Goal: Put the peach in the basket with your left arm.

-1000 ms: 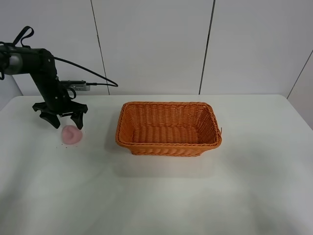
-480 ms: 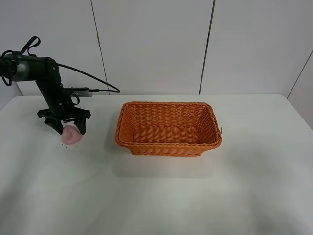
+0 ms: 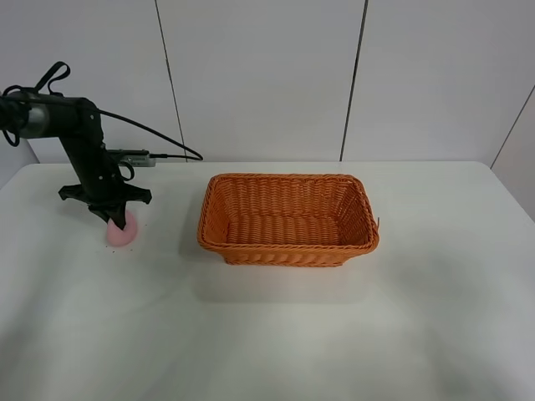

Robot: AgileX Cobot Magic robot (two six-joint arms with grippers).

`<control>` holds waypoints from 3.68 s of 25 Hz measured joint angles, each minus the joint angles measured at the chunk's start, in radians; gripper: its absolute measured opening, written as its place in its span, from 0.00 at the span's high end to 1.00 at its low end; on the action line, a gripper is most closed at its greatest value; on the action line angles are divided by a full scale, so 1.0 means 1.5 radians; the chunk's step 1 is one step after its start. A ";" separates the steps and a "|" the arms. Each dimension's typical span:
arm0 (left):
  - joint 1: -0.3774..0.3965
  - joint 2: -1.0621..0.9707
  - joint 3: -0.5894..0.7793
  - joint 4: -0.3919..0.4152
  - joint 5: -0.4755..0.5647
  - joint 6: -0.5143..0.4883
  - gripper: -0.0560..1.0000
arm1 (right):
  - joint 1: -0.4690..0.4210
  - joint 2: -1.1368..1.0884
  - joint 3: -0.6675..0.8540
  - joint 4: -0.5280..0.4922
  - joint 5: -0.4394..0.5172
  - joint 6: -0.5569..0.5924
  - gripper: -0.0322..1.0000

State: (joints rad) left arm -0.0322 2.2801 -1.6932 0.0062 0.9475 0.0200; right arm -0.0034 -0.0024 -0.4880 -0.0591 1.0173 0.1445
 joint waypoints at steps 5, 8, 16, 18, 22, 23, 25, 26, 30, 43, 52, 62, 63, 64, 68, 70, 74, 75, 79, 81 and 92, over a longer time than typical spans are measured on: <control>0.000 -0.014 -0.022 0.002 0.045 -0.001 0.83 | 0.000 0.000 0.000 0.000 0.000 0.000 0.30; 0.000 -0.047 -0.049 0.002 0.083 -0.001 0.83 | 0.000 0.000 0.000 0.000 0.000 0.000 0.30; 0.000 -0.150 -0.109 0.001 0.146 -0.013 0.83 | 0.000 0.000 0.000 0.000 0.000 0.000 0.30; 0.000 -0.157 -0.111 -0.010 0.147 -0.013 0.83 | 0.000 0.000 0.000 0.000 0.000 0.000 0.30; -0.018 -0.157 -0.114 -0.035 0.148 -0.013 0.83 | 0.000 0.000 0.000 0.000 0.000 0.000 0.30; -0.031 -0.157 -0.118 -0.037 0.148 -0.013 0.83 | 0.000 0.000 0.000 0.000 0.000 0.000 0.30; -0.065 -0.157 -0.129 -0.038 0.148 -0.013 0.83 | 0.000 0.000 0.000 0.000 0.000 0.000 0.30; -0.082 -0.157 -0.135 -0.039 0.148 -0.013 0.83 | 0.000 0.000 0.000 0.000 0.000 0.000 0.30; -0.166 -0.147 -0.167 -0.043 0.148 -0.013 0.83 | 0.000 0.000 0.000 0.000 0.000 0.000 0.30; -0.383 0.014 -0.299 -0.048 0.133 -0.026 0.83 | 0.000 0.000 0.000 0.000 0.000 0.000 0.30; -0.397 0.092 -0.300 -0.051 0.090 -0.003 0.80 | 0.000 0.000 0.000 0.000 0.000 0.000 0.30; -0.397 0.091 -0.310 -0.053 0.145 -0.002 0.16 | 0.000 0.000 0.000 0.000 0.000 0.000 0.30; -0.397 0.089 -0.315 -0.051 0.147 -0.002 0.16 | 0.000 0.000 0.000 0.000 0.000 0.000 0.30; -0.397 0.085 -0.317 -0.048 0.147 -0.002 0.15 | 0.000 0.000 0.000 0.000 0.000 0.000 0.30; -0.395 0.047 -0.324 -0.027 0.148 -0.002 0.15 | 0.000 0.000 0.000 0.000 0.000 0.000 0.30; -0.389 0.021 -0.325 -0.017 0.148 -0.002 0.15 | 0.000 0.000 0.000 0.000 0.000 0.000 0.30; -0.352 -0.011 -0.329 -0.015 0.148 -0.002 0.15 | 0.000 0.000 0.000 0.000 0.000 0.000 0.30; -0.338 -0.013 -0.329 -0.013 0.148 -0.002 0.15 | 0.000 0.000 0.000 0.000 0.000 0.000 0.30; -0.281 -0.012 -0.329 -0.011 0.148 -0.002 0.15 | 0.000 0.000 0.000 0.000 0.000 0.000 0.30; -0.248 -0.012 -0.329 -0.010 0.148 -0.002 0.15 | 0.000 0.000 0.000 0.000 0.000 0.000 0.30; -0.035 -0.011 -0.324 -0.004 0.148 -0.002 0.15 | 0.000 0.000 0.000 0.000 0.000 0.000 0.30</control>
State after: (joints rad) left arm -0.0851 2.2631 -2.1793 0.0000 1.1696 0.0169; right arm -0.0034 -0.0024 -0.4880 -0.0591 1.0173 0.1445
